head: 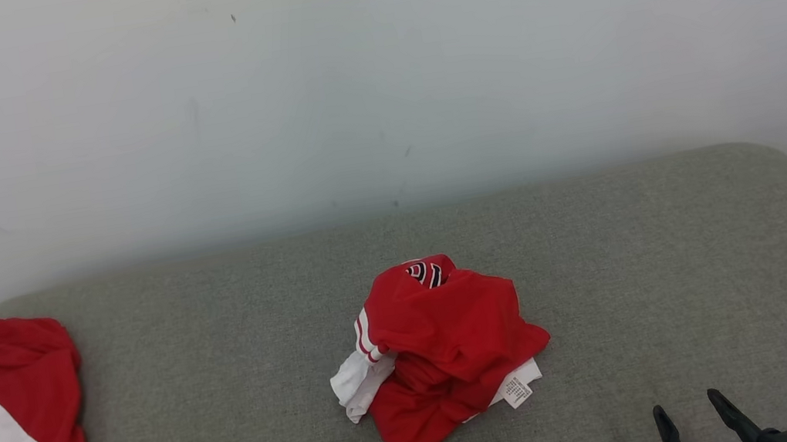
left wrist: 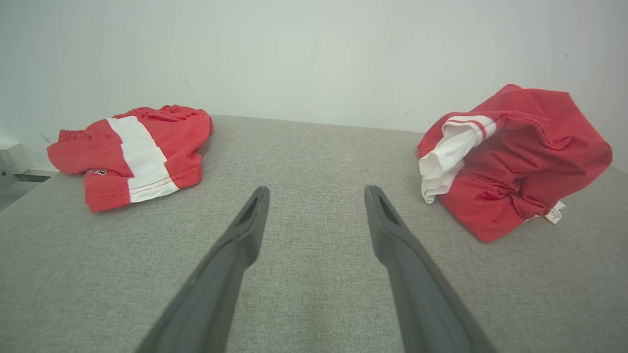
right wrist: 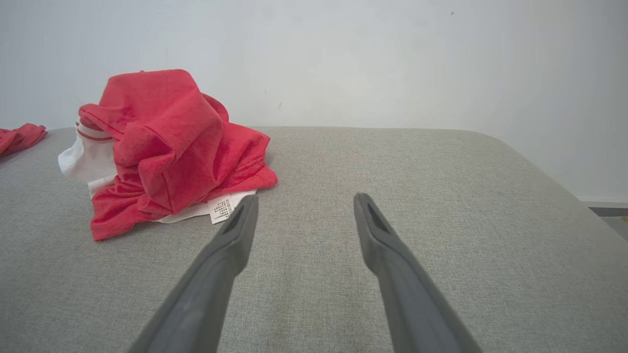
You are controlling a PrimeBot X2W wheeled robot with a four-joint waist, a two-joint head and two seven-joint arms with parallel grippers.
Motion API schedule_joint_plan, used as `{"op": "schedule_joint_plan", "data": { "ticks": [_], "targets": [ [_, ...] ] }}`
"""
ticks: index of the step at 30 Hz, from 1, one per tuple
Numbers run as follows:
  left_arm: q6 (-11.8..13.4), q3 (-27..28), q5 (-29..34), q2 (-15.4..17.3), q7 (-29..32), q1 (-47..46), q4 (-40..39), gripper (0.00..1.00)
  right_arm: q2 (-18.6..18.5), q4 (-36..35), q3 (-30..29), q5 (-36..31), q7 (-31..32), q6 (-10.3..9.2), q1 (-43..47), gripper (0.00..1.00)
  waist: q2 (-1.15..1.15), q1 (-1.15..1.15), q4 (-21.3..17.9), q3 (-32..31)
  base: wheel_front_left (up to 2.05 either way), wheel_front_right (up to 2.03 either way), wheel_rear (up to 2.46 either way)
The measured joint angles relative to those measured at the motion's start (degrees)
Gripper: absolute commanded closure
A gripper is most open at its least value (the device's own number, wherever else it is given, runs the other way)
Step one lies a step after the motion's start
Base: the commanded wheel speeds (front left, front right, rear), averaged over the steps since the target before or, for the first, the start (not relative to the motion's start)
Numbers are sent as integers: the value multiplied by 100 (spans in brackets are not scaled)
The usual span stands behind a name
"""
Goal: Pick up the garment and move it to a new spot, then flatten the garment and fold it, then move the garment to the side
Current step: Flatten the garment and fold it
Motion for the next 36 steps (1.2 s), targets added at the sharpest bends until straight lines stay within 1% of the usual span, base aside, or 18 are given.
{"op": "schedule_joint_plan", "data": {
  "ticks": [13,17,19,21,26,29,30,36],
  "targets": [
    [-36,-92,-3,-2,4,2,68,0,-4,81,62,40,-52,0,-1,0,0,0,25,61,0,0,0],
    [-12,-161,-3,10,131,-5,10,0,-25,94,96,88,-75,0,-5,0,0,1,26,95,0,0,0],
    [-13,-237,-14,19,281,-75,-37,0,-47,98,120,115,-77,0,-16,0,0,1,12,117,0,0,0],
    [-22,-388,-60,53,564,-248,-65,0,-55,97,169,118,-74,0,-49,0,0,1,-26,139,0,0,0],
    [-45,-883,-76,215,1341,-967,178,0,-49,74,293,120,-43,0,-172,0,0,1,-221,210,0,0,0],
    [-47,-981,-112,292,1653,-1477,534,0,-49,71,350,120,-33,0,-241,0,0,1,-409,267,0,0,0],
    [-47,-1022,-90,341,1717,-1621,664,0,-51,62,353,120,-32,0,-265,0,0,1,-482,288,0,0,0],
    [-38,-1162,-55,350,1946,-2294,1273,0,-75,14,350,111,10,-1,-291,0,1,1,-982,450,0,0,0]
  ]
}}
